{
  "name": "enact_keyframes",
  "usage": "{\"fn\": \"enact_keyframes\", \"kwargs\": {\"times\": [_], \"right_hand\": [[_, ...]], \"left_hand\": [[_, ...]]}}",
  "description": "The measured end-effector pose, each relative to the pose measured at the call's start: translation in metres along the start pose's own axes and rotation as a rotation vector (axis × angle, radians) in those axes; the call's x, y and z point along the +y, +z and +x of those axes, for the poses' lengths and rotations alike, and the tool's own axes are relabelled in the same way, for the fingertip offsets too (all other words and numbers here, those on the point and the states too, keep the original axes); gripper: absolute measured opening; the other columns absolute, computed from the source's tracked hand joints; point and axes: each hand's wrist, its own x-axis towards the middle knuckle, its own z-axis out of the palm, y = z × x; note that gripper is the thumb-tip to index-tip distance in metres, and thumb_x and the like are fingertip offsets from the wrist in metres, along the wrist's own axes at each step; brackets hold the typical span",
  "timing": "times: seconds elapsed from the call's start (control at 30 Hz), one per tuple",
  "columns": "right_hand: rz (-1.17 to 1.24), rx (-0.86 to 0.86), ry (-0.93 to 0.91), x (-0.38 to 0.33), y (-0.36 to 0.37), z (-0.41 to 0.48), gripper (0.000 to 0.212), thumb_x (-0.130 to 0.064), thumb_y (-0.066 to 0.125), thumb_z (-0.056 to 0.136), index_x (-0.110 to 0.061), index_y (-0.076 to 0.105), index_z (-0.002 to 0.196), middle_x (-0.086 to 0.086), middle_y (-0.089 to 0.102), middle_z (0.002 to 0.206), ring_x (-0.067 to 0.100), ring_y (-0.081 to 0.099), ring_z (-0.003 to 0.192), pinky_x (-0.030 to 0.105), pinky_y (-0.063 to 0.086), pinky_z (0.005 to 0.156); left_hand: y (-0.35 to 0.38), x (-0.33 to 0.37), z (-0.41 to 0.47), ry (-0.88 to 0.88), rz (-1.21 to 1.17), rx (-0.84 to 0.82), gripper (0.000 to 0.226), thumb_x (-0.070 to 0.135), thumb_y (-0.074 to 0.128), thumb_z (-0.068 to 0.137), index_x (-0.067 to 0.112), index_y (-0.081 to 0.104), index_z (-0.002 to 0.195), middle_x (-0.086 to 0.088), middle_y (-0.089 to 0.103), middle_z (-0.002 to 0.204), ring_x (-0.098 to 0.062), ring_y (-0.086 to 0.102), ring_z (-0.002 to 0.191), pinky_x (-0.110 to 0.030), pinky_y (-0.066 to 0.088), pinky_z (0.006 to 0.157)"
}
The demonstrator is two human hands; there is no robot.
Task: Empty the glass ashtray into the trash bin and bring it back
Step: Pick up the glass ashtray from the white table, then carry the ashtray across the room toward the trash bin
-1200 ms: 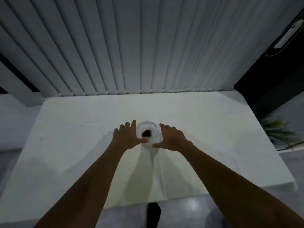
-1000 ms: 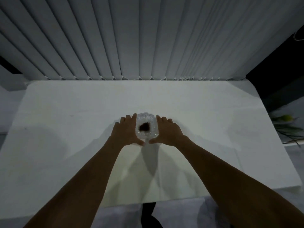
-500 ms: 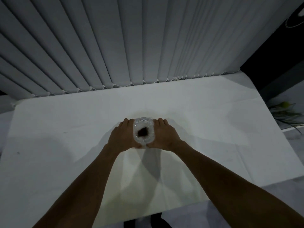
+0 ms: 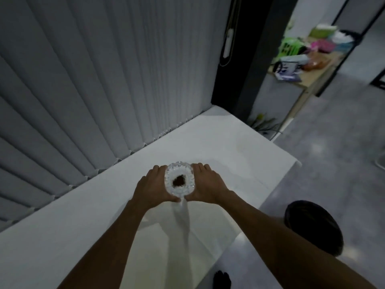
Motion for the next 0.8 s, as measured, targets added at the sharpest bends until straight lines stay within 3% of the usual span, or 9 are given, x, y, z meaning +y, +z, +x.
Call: {"fn": "enact_keyframes", "kwargs": {"times": [0.3, 0.47, 0.63, 0.73, 0.8], "right_hand": [[0.039, 0.171, 0.341, 0.061, -0.044, -0.127, 0.101, -0.062, 0.085, 0.071, -0.014, 0.042, 0.148, 0.007, 0.055, 0.137, 0.029, 0.053, 0.119, 0.041, 0.053, 0.09], [0.021, 0.267, 0.541, 0.099, -0.057, -0.224, 0.102, -0.072, 0.078, 0.063, -0.022, 0.043, 0.145, 0.001, 0.057, 0.135, 0.027, 0.056, 0.117, 0.046, 0.056, 0.091], [0.08, 0.381, 0.753, 0.125, -0.055, -0.349, 0.09, -0.08, 0.071, 0.058, -0.036, 0.05, 0.133, -0.012, 0.06, 0.125, 0.02, 0.062, 0.114, 0.043, 0.058, 0.09], [0.14, 0.499, 0.873, 0.115, -0.066, -0.436, 0.099, -0.088, 0.074, 0.055, -0.041, 0.049, 0.138, -0.019, 0.06, 0.131, 0.013, 0.061, 0.119, 0.037, 0.058, 0.087], [0.14, 0.547, 0.929, 0.101, -0.075, -0.493, 0.092, -0.081, 0.076, 0.057, -0.04, 0.049, 0.134, -0.015, 0.059, 0.132, 0.015, 0.059, 0.118, 0.034, 0.053, 0.084]], "left_hand": [[0.022, 0.123, -0.008, 0.36, -0.059, -0.192, 0.108, 0.045, 0.102, 0.066, 0.03, 0.047, 0.158, 0.009, 0.056, 0.157, -0.017, 0.058, 0.141, -0.027, 0.044, 0.107], [0.06, 0.206, -0.029, 0.541, 0.014, -0.286, 0.111, 0.055, 0.102, 0.055, 0.033, 0.049, 0.15, 0.015, 0.065, 0.142, -0.016, 0.068, 0.123, -0.031, 0.052, 0.093], [0.105, 0.297, -0.083, 0.809, 0.056, -0.387, 0.11, 0.058, 0.1, 0.055, 0.033, 0.051, 0.15, 0.019, 0.063, 0.141, -0.011, 0.066, 0.125, -0.029, 0.052, 0.097], [0.129, 0.351, -0.135, 0.959, 0.014, -0.484, 0.113, 0.071, 0.089, 0.047, 0.033, 0.059, 0.149, 0.021, 0.062, 0.138, -0.007, 0.064, 0.129, -0.024, 0.05, 0.103], [0.15, 0.381, -0.168, 1.032, -0.005, -0.507, 0.108, 0.07, 0.085, 0.048, 0.033, 0.062, 0.147, 0.019, 0.064, 0.141, -0.009, 0.064, 0.133, -0.031, 0.052, 0.11]]}}
